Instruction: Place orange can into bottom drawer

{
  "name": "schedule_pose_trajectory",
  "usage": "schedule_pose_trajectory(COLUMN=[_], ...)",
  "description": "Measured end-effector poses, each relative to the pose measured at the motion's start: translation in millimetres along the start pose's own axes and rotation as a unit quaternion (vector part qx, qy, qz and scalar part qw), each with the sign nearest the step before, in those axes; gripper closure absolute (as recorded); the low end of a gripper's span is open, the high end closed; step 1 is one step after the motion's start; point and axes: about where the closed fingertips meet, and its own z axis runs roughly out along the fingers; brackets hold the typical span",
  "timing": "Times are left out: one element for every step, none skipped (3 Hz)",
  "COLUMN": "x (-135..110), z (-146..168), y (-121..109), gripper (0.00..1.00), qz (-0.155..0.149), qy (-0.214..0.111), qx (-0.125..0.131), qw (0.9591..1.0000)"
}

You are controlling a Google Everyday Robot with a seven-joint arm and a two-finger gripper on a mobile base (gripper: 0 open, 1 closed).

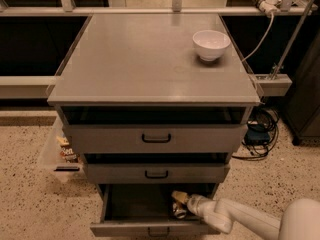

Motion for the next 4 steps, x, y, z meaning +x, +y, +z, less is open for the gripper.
schedule_pose_trajectory(x=[-1, 5, -6, -6], z=[2, -4, -6, -6], y=[-4, -40, -36, -36], gripper=[0.35, 0.10, 0.00, 0.00], qz=[0.005, 0.007, 0.002, 0.002], qy=[-0.014, -0.065, -0.091, -0.091], qx=[0.018, 0.060, 0.078, 0.078], qw=[0.9997, 0.9961, 0.9928, 0.9928])
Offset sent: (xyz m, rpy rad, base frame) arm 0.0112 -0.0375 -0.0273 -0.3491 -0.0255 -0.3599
